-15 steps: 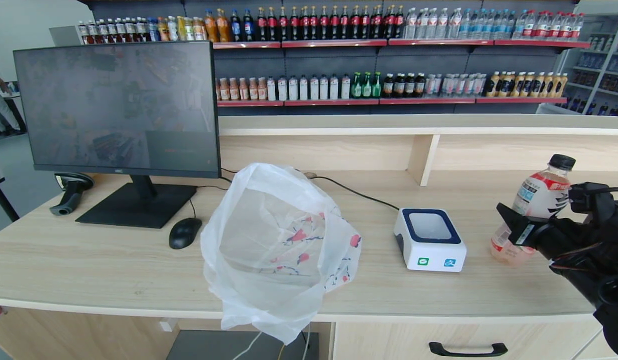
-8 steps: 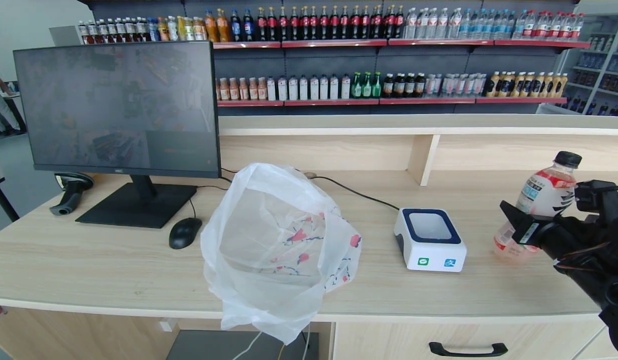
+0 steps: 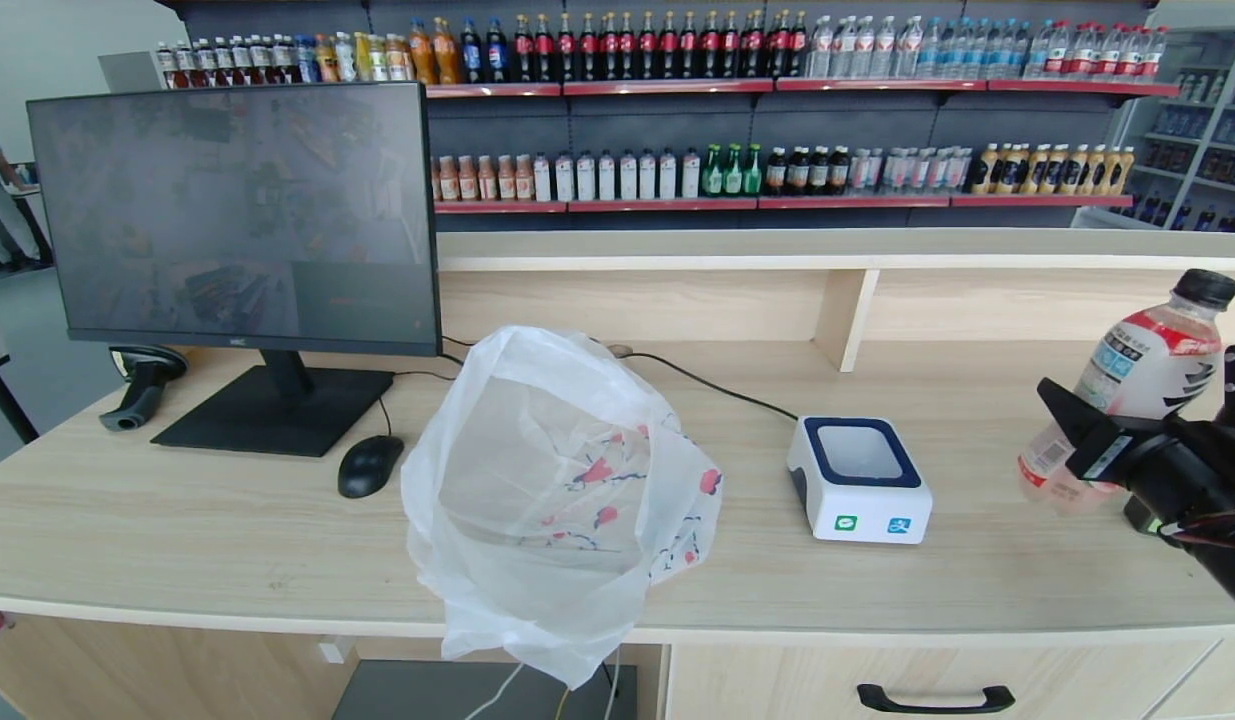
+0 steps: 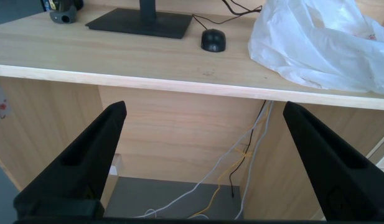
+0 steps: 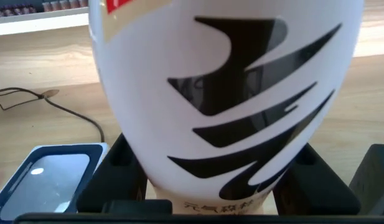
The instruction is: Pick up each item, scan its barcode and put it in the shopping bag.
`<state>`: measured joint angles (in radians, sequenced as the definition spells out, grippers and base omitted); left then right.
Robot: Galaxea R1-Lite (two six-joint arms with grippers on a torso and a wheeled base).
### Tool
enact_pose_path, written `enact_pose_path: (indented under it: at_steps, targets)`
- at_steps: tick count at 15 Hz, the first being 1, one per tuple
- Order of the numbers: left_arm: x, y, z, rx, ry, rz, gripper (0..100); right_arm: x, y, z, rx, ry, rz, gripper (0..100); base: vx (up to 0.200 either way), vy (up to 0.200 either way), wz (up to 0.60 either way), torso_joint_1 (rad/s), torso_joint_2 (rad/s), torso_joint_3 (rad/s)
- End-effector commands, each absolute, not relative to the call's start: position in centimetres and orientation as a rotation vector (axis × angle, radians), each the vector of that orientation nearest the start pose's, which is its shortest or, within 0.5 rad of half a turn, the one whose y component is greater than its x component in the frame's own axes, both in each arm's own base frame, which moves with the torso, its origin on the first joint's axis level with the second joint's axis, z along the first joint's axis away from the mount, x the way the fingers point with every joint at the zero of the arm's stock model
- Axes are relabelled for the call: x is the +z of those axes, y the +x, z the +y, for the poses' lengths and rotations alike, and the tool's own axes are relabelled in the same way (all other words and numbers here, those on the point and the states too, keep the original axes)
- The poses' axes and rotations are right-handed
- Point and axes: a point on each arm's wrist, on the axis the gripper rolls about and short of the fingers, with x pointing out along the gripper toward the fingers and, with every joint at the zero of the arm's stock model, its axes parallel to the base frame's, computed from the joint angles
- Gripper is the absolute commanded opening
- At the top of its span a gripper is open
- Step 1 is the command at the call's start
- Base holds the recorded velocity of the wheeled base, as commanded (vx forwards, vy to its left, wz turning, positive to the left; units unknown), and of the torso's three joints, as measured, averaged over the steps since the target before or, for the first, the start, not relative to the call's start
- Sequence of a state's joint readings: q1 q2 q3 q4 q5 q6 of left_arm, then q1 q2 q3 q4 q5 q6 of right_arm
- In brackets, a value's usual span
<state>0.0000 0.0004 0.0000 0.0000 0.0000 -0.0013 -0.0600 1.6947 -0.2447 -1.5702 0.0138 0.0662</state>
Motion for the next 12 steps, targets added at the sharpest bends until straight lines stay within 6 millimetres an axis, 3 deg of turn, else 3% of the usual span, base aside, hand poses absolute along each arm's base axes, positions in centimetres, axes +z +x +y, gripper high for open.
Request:
enact_pose_path:
  at_steps: [1,5,7,11,12]
  targets:
    - [7.5,-2.3,0.0,0.000,-0.002,0.000,100,15.9,21.2,-1.0,-0.017,0.048,-0.178,0,0.000,0.000,0.00,0.000,0.00,0.000]
    - [7.5,-2.3,0.0,0.000,-0.002,0.000,100,18.0,17.9,-0.3,0.045,0.038,-0.286,0,0.000,0.000,0.00,0.000,0.00,0.000]
    - [7.5,-2.3,0.0,0.000,-0.002,0.000,100,17.9,16.2,0.6,0.114,0.029,-0.291,0,0.000,0.000,0.00,0.000,0.00,0.000]
    - [7.5,-2.3,0.0,0.000,-0.002,0.000,100,17.9,16.0,1.7,0.186,0.045,-0.259,0,0.000,0.000,0.00,0.000,0.00,0.000]
    - [7.5,-2.3,0.0,0.000,-0.002,0.000,100,18.1,15.9,3.5,0.307,0.158,-0.242,0,0.000,0.000,0.00,0.000,0.00,0.000]
